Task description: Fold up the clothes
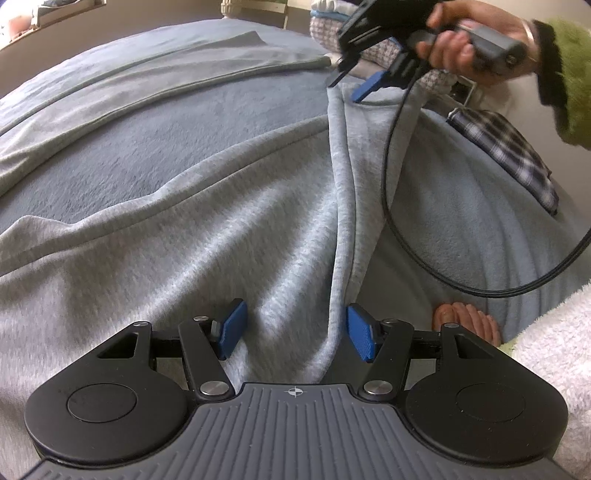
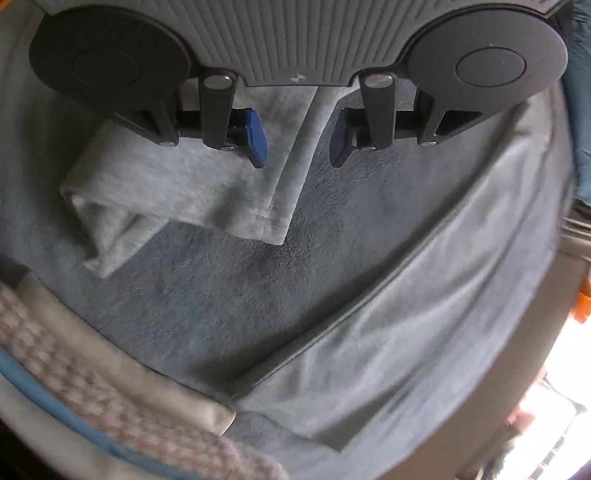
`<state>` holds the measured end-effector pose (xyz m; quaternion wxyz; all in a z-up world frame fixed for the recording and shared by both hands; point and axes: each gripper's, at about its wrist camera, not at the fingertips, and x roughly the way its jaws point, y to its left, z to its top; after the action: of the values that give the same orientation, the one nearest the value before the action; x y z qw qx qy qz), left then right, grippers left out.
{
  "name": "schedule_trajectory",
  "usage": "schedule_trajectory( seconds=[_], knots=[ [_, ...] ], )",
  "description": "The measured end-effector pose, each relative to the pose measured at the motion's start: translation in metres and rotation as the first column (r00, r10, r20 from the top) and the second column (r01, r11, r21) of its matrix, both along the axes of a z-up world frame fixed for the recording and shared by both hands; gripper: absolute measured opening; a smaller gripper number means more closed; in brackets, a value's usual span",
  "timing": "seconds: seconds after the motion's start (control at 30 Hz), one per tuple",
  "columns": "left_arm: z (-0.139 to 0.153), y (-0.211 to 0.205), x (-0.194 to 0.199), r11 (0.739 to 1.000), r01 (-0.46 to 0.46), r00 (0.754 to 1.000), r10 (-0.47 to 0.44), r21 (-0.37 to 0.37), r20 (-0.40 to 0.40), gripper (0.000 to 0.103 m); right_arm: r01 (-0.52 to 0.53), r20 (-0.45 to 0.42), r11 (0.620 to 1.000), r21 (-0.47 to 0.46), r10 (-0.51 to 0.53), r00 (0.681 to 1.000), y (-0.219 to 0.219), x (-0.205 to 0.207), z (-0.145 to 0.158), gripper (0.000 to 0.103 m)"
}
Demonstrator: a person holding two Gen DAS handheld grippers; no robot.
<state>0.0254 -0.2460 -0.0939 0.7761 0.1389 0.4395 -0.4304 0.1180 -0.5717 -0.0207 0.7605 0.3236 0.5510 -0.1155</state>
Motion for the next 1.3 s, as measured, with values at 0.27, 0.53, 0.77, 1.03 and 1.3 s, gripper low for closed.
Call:
schedule_trajectory(
  seconds=[0.27,0.53,0.77,1.03,1.3],
  knots=[
    [0.001,0.004,-0.001,1.000,-0.007,1.000,0.007,-0.016,-0.011,0.059,0.013,-0.116,1.000,0.005,-0.012,0.993,0.000,0.019,-0.024,0.040],
    [0.004,0.016,-0.007,0.999,-0.004,1.000,0.003,-0.046,-0.025,0.059,0.034,-0.084,0.999,-0.032,-0.037,0.996,-0.005,-0.004,-0.018,0.003],
    [0.011,0.049,-0.009,0.987,-0.006,0.993,-0.013,-0.158,-0.118,0.059,0.143,0.107,0.989,-0.022,-0.140,0.984,-0.014,-0.090,0.047,0.002],
    [0.003,0.075,-0.008,0.982,-0.042,0.971,-0.002,-0.182,-0.240,0.059,0.430,0.081,0.903,0.004,-0.429,0.900,-0.046,-0.240,0.054,0.001],
    [0.002,0.083,-0.006,0.979,-0.099,0.949,0.039,-0.178,-0.311,0.059,0.581,-0.014,0.810,0.080,-0.582,0.813,-0.057,-0.297,-0.005,0.000]
  ],
)
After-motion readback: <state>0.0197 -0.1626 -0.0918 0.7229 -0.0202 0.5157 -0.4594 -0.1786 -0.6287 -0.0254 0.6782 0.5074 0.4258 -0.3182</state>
